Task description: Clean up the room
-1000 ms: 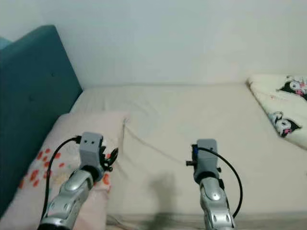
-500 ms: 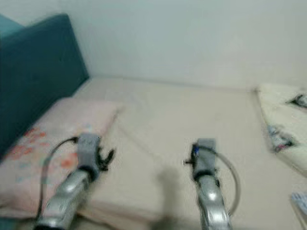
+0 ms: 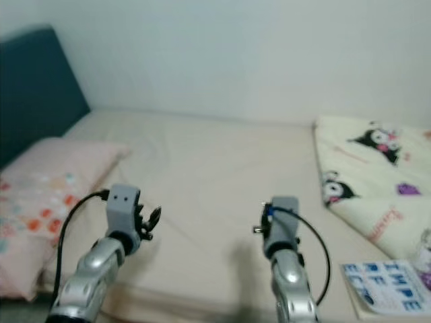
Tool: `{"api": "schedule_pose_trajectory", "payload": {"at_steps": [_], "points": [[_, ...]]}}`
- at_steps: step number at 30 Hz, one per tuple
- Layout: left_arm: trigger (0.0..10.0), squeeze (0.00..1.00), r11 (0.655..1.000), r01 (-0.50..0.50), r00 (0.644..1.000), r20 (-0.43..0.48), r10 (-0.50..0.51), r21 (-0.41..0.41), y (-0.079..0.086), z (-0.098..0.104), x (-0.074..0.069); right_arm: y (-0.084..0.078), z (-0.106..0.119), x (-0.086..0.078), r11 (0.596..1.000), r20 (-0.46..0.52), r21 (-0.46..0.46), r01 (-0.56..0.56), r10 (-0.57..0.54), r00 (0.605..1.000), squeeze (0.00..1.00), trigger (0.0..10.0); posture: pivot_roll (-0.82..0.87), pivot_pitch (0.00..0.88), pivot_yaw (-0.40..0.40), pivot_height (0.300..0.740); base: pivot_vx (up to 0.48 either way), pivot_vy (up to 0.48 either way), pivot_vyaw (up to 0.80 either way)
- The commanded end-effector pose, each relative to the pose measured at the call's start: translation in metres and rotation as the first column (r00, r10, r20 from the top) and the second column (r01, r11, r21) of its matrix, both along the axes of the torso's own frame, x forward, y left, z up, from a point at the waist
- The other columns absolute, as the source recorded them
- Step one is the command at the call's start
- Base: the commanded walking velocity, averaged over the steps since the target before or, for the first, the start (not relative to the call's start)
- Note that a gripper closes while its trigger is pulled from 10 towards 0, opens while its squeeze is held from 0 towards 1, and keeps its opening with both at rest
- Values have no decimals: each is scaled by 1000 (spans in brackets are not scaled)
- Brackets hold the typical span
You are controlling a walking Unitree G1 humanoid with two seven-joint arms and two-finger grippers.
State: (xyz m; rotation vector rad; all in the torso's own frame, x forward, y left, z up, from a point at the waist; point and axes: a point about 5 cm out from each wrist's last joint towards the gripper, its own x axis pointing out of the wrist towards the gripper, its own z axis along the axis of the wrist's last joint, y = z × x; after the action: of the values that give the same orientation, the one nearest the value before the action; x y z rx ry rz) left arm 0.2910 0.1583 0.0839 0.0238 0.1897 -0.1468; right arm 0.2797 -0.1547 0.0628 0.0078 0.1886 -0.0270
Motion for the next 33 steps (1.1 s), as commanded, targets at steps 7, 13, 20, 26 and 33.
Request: {"api": "schedule_pose_trajectory", "payload": {"at_steps": [7, 13, 20, 26, 33], "points": [[10000, 0, 1000, 12, 1000, -23, -12, 14, -1, -4, -2, -2, 0, -1, 1000, -2, 7, 8, -7, 1000, 0, 10000, 14, 61, 8, 740, 0, -480, 0], [10000, 0, 1000, 6, 999, -45, -5, 2, 1, -5, -1, 1, 0, -1, 1000, -3, 11, 4, -4, 1000, 0, 10000, 14, 61, 8, 740, 0, -480, 0], [10000, 0, 999, 24, 995, -99, -29, -44, -1, -8, -2, 1, 0, -1, 1000, -4, 15, 5, -4, 1000, 0, 10000, 17, 60, 10, 740, 0, 206, 0], [10000, 0, 1000, 10, 997, -80, -12, -18, 2, -6, 0, 1, 0, -1, 1000, -6, 19, 9, -8, 1000, 0, 10000, 20, 60, 11, 740, 0, 320, 0], [10000, 0, 1000, -3, 999, -54, 3, 6, 6, -3, 2, 2, -1, -1, 1000, -7, 23, 11, -11, 1000, 0, 10000, 23, 58, 12, 740, 0, 0, 0]]}}
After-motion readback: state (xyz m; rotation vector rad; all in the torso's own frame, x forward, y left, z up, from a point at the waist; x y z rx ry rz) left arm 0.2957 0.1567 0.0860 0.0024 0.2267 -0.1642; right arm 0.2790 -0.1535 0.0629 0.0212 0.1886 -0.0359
